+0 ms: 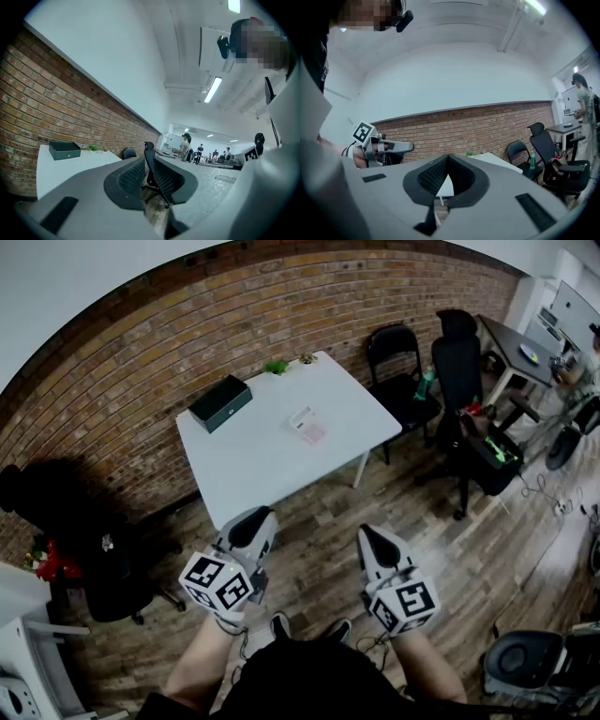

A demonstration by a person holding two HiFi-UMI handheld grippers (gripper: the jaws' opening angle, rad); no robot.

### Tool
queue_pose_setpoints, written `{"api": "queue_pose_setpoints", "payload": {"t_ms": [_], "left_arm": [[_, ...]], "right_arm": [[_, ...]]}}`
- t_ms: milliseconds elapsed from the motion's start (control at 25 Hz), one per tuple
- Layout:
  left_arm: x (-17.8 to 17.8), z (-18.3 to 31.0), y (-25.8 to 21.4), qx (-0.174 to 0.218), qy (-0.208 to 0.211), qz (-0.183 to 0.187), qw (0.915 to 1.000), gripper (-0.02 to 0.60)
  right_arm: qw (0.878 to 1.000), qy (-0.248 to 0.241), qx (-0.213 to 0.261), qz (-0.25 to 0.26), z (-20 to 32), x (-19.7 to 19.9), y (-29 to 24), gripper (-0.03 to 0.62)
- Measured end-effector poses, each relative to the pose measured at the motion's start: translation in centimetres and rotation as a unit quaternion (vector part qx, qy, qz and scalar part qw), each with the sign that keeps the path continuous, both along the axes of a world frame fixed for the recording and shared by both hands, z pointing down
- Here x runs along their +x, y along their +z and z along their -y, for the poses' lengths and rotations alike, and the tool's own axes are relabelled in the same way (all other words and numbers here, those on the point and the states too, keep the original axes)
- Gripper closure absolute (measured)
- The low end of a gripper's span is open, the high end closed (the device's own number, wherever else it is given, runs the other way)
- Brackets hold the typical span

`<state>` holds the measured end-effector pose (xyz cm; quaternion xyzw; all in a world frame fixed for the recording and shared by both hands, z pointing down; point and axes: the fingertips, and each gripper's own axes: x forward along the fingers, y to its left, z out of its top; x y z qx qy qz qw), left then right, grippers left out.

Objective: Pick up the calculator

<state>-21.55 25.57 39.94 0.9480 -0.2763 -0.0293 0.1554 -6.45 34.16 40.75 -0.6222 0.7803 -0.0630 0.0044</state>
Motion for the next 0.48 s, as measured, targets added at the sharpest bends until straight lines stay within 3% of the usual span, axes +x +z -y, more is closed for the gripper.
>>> {"api": "queue_pose_setpoints", "payload": {"t_ms": [280, 480], "left_arm": [[-5.1, 2.6, -0.3, -0.001, -0.005, -0.004, 1.0, 0.526], [-7.9, 5.7, -0.6, 0.0, -0.01, -0.013, 0.9999, 0.526]], "right_arm": [[1.0, 0.002, -0.007, -0.014, 1.8, -5.3, -0.7, 0.589], [0.999, 0.054, -0.003, -0.003, 4.1, -5.3, -1.1, 0.588]]}}
